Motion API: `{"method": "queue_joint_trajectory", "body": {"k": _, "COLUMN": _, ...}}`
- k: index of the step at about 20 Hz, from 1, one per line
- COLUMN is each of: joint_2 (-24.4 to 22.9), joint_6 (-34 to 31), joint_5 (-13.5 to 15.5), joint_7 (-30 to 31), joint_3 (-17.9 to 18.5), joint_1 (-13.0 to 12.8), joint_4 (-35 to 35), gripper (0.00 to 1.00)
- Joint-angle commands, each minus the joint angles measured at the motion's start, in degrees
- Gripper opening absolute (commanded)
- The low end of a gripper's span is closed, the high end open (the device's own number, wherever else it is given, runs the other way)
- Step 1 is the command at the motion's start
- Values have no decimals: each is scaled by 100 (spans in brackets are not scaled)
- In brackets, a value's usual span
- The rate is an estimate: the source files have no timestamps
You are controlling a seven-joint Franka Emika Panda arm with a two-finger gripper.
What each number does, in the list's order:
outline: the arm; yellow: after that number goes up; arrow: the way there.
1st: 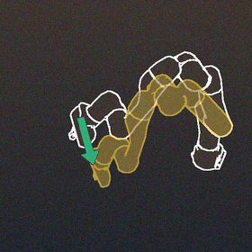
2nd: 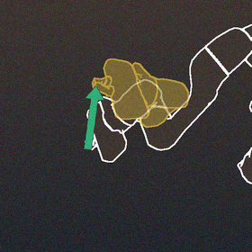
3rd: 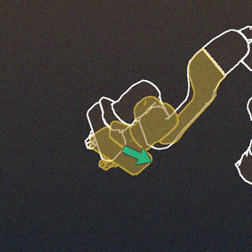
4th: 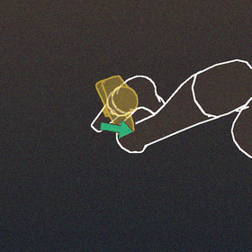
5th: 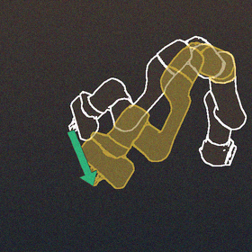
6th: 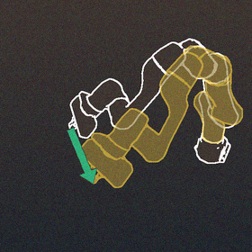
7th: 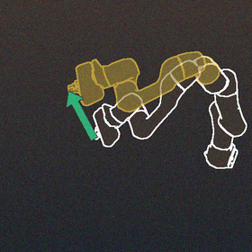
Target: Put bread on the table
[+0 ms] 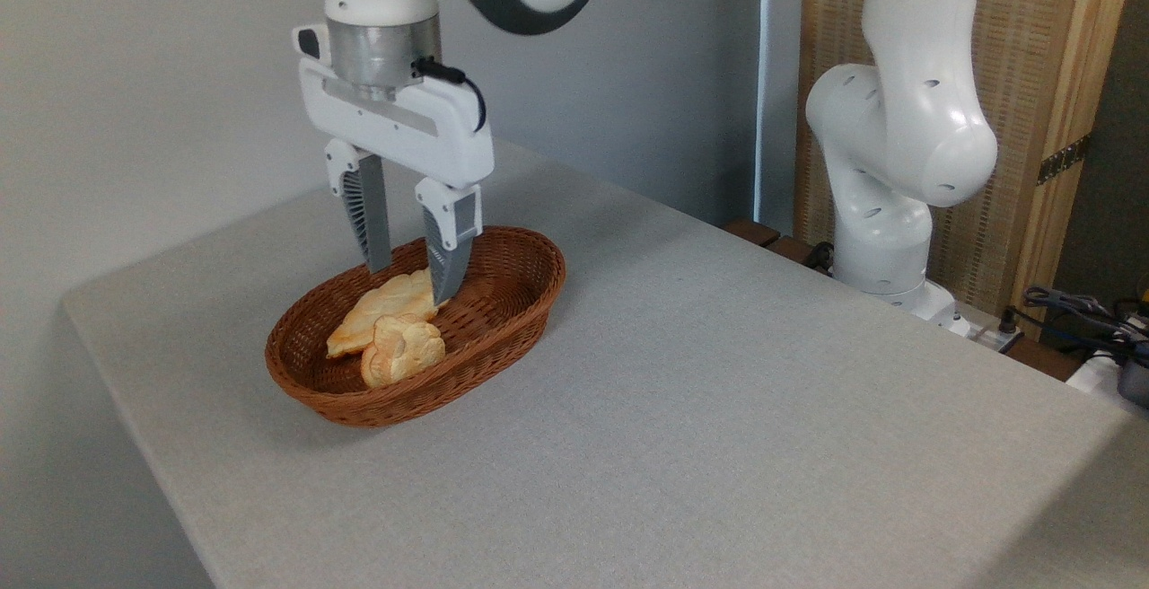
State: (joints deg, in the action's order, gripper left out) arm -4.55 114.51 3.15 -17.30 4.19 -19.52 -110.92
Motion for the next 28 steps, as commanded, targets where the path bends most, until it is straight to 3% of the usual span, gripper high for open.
{"method": "queue_joint_trajectory", "body": {"k": 1, "joint_2": 253, "joint_6": 291, "joint_5": 10, "joint_7": 218, "joint_3": 55, "joint_1": -114, "joint_4": -17, "gripper": 100}}
{"method": "queue_joint_trajectory", "body": {"k": 13, "joint_2": 728, "joint_6": 661, "joint_5": 10, "joint_7": 218, "joint_3": -59, "joint_1": -123, "joint_4": -8, "gripper": 100}}
{"method": "queue_joint_trajectory", "body": {"k": 24, "joint_2": 807, "joint_6": 713, "joint_5": 10, "joint_7": 218, "joint_3": -77, "joint_1": -123, "joint_4": 0, "gripper": 99}}
{"method": "queue_joint_trajectory", "body": {"k": 26, "joint_2": 807, "joint_6": 731, "joint_5": 1, "joint_7": 201, "joint_3": -77, "joint_1": -123, "joint_4": 0, "gripper": 82}}
{"method": "queue_joint_trajectory", "body": {"k": 28, "joint_2": 807, "joint_6": 731, "joint_5": 1, "joint_7": 157, "joint_3": -77, "joint_1": -114, "joint_4": 0, "gripper": 52}}
